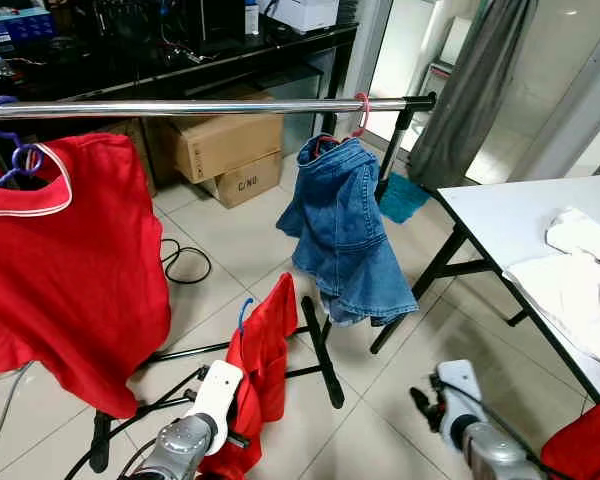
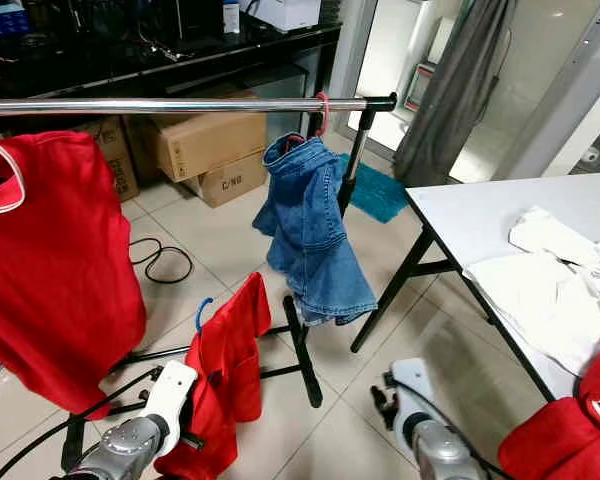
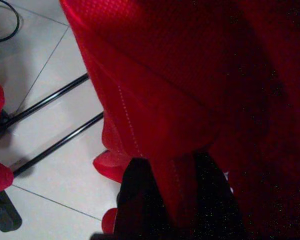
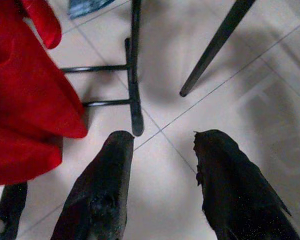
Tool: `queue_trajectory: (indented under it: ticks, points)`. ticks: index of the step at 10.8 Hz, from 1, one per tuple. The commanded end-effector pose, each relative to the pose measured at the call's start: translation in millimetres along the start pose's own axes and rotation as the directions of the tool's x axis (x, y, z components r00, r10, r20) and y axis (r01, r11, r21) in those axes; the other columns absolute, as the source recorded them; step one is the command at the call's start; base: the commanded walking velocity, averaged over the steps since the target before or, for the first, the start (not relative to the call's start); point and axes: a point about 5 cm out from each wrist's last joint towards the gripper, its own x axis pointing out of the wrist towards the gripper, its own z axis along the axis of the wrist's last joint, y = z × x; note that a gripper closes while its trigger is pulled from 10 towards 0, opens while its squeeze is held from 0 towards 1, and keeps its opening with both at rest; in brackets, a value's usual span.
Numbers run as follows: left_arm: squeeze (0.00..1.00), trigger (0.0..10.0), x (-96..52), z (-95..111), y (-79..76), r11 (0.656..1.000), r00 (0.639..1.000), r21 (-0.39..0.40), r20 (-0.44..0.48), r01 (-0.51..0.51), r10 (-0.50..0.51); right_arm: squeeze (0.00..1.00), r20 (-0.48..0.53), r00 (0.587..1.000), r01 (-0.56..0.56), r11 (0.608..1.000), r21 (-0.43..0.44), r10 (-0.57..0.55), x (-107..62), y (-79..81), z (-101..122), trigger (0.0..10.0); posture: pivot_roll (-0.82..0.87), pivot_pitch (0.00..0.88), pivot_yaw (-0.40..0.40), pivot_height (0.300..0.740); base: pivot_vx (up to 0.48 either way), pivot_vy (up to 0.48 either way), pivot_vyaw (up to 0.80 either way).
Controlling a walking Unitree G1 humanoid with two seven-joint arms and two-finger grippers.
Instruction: Hang hanger
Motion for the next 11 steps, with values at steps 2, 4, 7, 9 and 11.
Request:
queue_trajectory:
  ticks: [2,4,7,9,11]
  points:
    - [0.00,10.0,1.1,3.8,-0.5,1.000,1.000,0.007,0.017,-0.005,0.005,0.00,0.017,1.000,-0.008,1.000,0.001,0.008,1.5,-2.9,6.7,10.0,0.09,0.000,-0.086,0.740,0.000,0.000,0.00]
    - [0.00,10.0,1.3,3.5,-0.8,1.000,1.000,0.002,0.014,-0.009,0.009,0.00,-0.001,1.000,-0.024,0.999,-0.032,0.024,1.3,1.7,2.5,10.0,0.09,0.000,-0.087,0.740,0.000,0.000,0.00]
    - [0.00,10.0,0.5,1.1,-0.6,1.000,1.000,0.002,0.008,-0.009,0.009,0.00,-0.011,0.999,-0.036,0.998,-0.053,0.035,1.6,3.3,1.7,10.0,0.09,0.000,-0.085,0.740,0.000,0.000,0.00]
    - [0.00,10.0,0.5,1.7,0.5,1.000,1.000,-0.008,0.010,-0.020,0.020,0.00,-0.007,0.998,-0.056,0.995,-0.081,0.055,2.9,7.1,3.6,10.0,0.09,0.000,-0.092,0.740,0.000,0.000,0.00]
    - [0.00,10.0,-0.3,0.3,2.0,1.000,1.000,-0.007,0.006,-0.021,0.021,0.00,-0.002,0.998,-0.065,0.994,-0.086,0.065,4.1,11.1,4.8,10.0,0.09,0.000,-0.087,0.740,0.000,0.000,0.72]
